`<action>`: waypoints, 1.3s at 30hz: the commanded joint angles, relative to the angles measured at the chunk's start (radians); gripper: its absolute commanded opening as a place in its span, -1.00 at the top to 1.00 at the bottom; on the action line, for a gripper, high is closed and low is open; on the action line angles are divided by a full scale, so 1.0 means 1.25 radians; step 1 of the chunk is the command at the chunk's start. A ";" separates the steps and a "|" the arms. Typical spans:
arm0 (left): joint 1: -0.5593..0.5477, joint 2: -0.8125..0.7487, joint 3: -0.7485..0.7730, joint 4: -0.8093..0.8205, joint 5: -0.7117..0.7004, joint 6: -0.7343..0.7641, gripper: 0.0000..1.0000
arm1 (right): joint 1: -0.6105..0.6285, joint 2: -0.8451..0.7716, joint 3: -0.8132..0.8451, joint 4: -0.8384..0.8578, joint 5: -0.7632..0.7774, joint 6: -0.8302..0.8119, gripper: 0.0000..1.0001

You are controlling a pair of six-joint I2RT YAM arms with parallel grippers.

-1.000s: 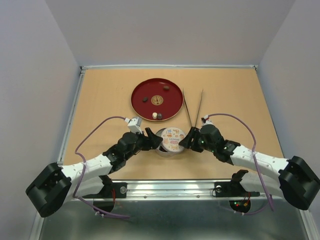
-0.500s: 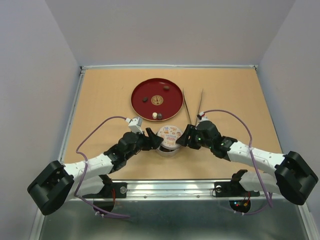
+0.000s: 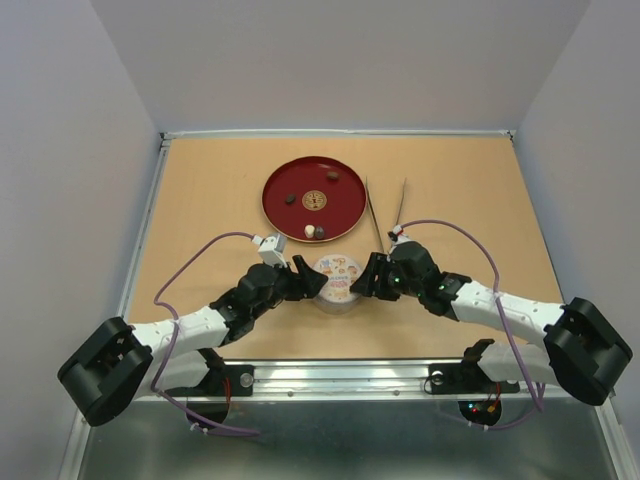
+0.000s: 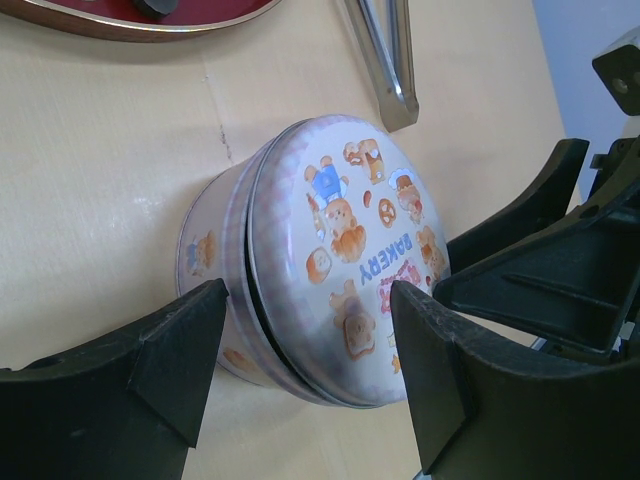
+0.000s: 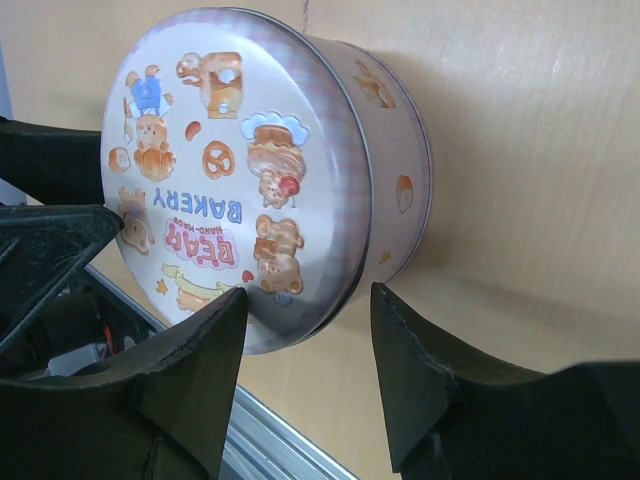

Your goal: Pack the chocolate

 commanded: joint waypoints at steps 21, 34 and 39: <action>0.002 -0.021 -0.048 0.016 0.013 -0.036 -0.18 | 0.005 0.007 0.071 0.005 -0.004 -0.030 -0.15; 0.001 -0.018 -0.053 0.011 0.014 -0.030 -0.15 | 0.021 0.007 0.058 -0.022 0.019 -0.034 -0.15; 0.002 -0.012 -0.052 -0.005 0.011 -0.029 -0.14 | 0.038 0.005 0.055 -0.082 0.049 -0.036 -0.13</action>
